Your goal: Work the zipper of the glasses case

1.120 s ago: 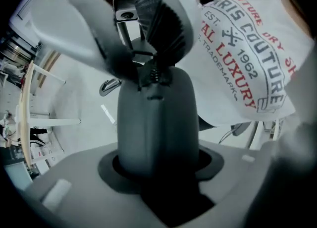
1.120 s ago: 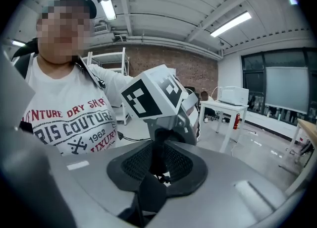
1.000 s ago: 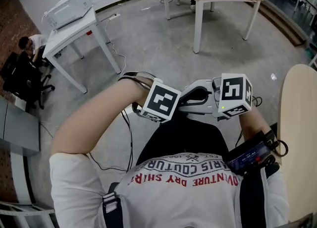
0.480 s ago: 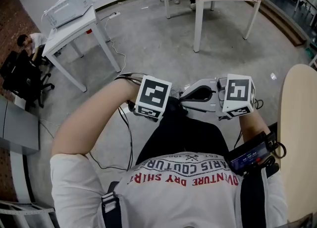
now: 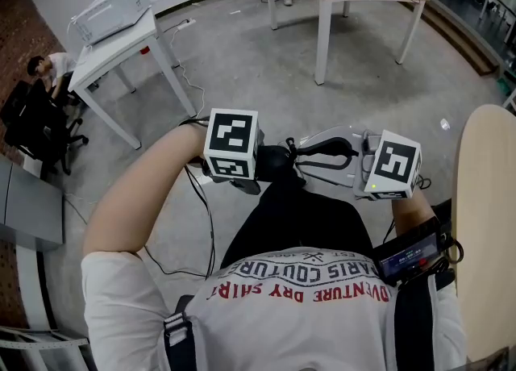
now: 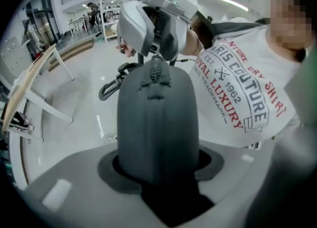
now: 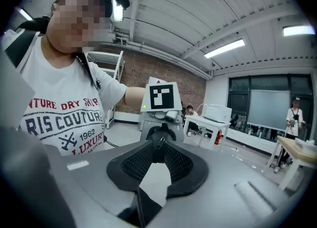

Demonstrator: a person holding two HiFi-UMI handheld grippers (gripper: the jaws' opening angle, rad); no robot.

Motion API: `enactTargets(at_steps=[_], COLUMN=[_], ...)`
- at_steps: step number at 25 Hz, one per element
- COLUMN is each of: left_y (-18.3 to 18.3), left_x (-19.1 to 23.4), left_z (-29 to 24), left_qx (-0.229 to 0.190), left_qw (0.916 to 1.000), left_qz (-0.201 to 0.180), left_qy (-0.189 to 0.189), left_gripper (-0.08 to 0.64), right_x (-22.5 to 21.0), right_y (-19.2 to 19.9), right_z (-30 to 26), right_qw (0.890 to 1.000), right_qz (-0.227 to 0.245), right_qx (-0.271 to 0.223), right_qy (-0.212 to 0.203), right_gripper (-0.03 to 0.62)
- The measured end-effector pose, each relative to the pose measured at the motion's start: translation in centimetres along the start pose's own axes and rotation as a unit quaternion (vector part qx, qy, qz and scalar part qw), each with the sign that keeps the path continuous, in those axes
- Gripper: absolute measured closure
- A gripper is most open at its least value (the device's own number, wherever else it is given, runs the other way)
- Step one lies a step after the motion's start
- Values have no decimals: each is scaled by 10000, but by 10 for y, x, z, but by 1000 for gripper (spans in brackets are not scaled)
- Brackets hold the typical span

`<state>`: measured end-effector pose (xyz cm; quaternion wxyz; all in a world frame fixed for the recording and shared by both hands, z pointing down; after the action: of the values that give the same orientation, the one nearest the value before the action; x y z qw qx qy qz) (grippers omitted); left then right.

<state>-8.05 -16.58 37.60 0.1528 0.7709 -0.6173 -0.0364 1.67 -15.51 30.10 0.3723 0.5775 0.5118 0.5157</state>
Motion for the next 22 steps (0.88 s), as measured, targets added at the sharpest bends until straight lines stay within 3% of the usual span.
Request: enactTargets(at_steps=[4,7,22], left_y=[-3,-7,0], left_x=[1,-1,-1], left_z=[3,5,1], left_qx=[-98,-182,141], left_qw=[9999,9998,9998], left_qz=[74,99,-48], left_qy=[14,70,-145], left_gripper=[314,314,314], right_x=[-1,1,0], right_y=[-4,-3,-1], right_z=[-1,-5,-5], right_qw=[9993,9984,9967], right_qz=[330,554,771], right_qx=[42,134,189], right_qy=[193,70,139], right_gripper=[506,499,563])
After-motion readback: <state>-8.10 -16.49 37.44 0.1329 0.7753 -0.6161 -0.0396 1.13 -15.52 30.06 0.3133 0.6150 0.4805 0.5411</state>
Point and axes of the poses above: the fingertips, and each gripper's own axes: z backward along the fingers, x to its left, y out of its underside, the point moved 4 cm from there along z, backward along the fingers, and after that the axes turned 4 degrees about -x, right-handed, at the moved point
